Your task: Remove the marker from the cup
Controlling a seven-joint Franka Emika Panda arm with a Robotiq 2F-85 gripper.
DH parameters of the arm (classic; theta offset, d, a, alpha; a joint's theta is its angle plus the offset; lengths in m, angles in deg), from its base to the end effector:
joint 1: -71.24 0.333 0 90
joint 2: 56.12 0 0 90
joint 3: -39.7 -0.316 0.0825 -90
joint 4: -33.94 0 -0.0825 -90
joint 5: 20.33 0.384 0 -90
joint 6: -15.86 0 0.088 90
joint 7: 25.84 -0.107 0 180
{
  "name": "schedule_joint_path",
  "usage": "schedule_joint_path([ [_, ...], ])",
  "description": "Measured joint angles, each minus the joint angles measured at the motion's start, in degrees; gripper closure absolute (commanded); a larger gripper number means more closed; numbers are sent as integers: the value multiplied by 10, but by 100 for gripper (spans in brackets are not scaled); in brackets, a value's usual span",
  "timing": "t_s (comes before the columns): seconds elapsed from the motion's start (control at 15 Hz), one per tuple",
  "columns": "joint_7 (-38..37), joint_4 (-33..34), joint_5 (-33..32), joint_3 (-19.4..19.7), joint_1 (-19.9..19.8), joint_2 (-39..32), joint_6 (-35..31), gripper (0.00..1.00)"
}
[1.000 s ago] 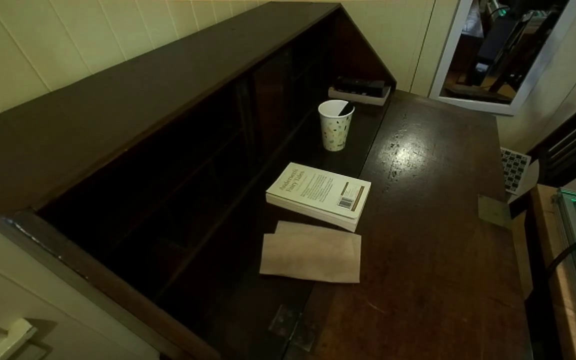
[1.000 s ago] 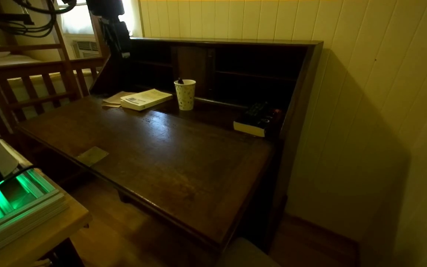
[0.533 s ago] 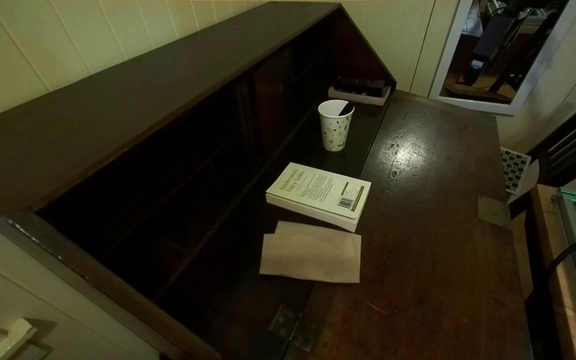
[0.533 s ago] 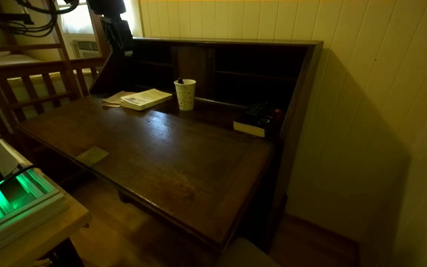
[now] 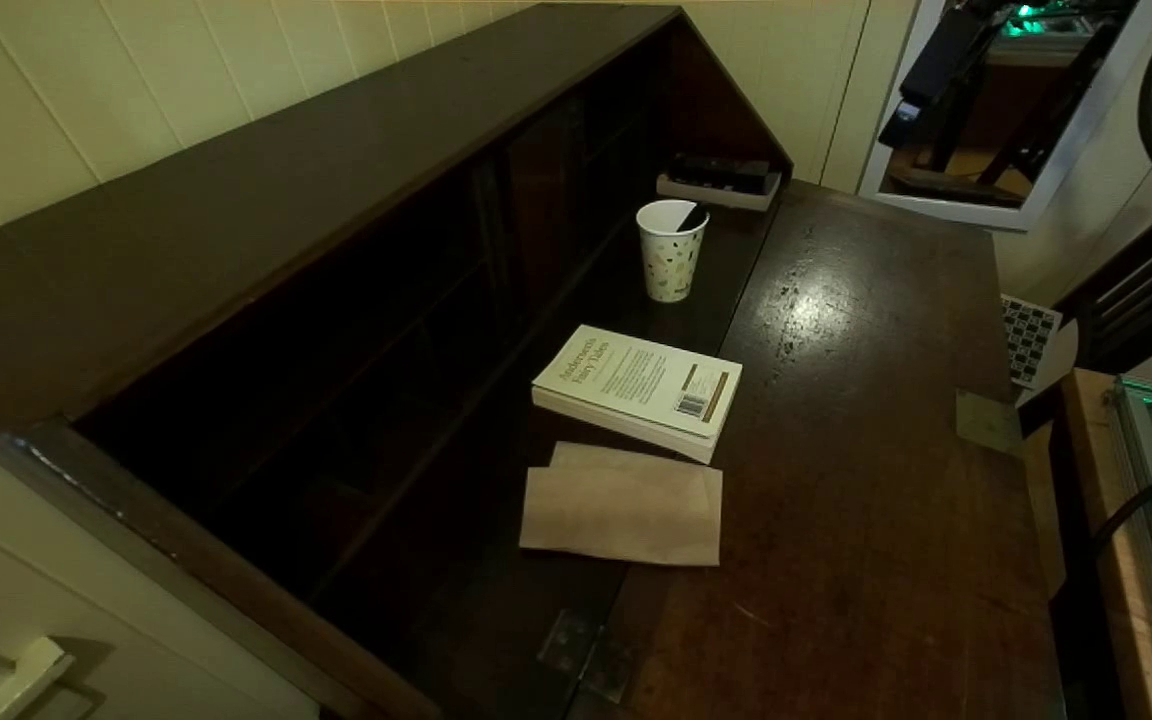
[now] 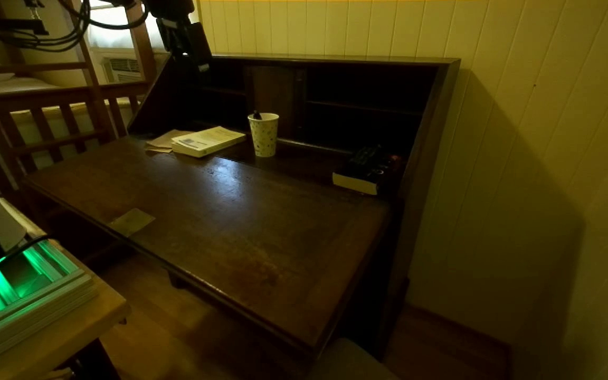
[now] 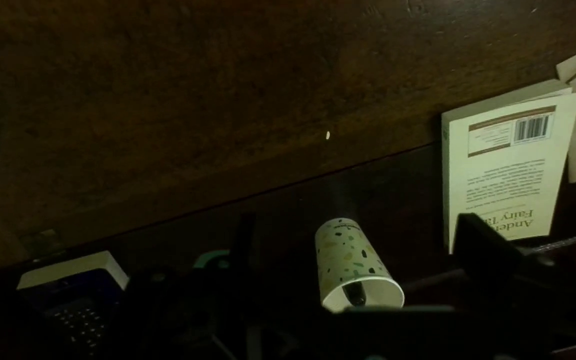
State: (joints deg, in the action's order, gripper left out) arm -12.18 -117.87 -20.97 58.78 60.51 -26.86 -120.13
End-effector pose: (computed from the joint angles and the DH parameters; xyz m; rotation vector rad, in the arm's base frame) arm 0.3467 -0.1963 0.4178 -3.0261 0.3829 -0.3845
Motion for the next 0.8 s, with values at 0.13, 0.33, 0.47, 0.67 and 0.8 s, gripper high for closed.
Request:
schedule_joint_path([
  [0.13, 33, 21, 15, 15, 11, -20, -7, 0],
  [0.33, 76, 58, 38, 36, 21, -58, -15, 0],
  [0.47, 96, 77, 53, 41, 26, -86, -22, 0],
  [0.67, 109, 97, 79, 40, 36, -127, -39, 0],
  [0.8, 109, 104, 98, 34, 42, -152, -57, 0],
])
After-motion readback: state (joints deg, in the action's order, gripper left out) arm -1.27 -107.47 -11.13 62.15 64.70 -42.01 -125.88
